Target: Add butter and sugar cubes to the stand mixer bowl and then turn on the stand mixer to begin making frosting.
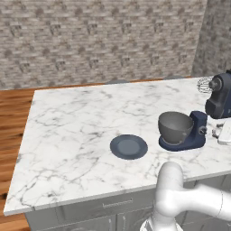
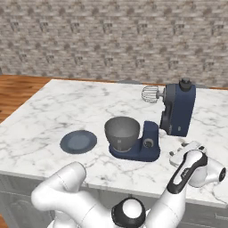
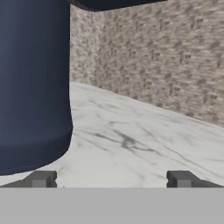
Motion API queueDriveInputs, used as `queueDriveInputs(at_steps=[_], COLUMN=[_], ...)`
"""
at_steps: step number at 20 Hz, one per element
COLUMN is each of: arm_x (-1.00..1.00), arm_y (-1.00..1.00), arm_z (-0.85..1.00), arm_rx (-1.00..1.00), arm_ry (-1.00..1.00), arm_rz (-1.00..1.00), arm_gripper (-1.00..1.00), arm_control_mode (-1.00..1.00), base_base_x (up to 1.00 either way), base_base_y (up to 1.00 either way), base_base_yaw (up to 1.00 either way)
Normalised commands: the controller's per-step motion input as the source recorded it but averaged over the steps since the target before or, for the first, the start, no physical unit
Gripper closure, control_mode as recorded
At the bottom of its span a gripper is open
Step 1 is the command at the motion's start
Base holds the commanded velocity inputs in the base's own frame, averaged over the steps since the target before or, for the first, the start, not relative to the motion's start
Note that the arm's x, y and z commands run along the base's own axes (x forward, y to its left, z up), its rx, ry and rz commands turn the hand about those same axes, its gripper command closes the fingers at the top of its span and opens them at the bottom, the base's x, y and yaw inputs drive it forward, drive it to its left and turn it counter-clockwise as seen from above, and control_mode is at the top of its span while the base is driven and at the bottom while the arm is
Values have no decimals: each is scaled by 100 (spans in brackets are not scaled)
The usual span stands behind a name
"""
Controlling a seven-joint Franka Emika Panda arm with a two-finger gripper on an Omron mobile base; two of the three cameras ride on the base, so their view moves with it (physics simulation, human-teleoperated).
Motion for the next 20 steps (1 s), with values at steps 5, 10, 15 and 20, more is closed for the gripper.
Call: queueDriveInputs(at_steps=[5, 10, 15, 20], arm_x=[1, 8, 25, 20], arm_y=[-18, -12, 0, -1], arm_z=[-13, -13, -12, -17], arm_rx=[0, 0, 0, 0], arm_ry=[0, 0, 2, 1], arm_rz=[3, 1, 1, 1], arm_gripper=[-100, -100, -100, -100], arm_control_mode=[-100, -100, -100, -100], base_base_x=[0, 0, 0, 0], base_base_y=[0, 0, 0, 0], base_base_yaw=[0, 0, 0, 0])
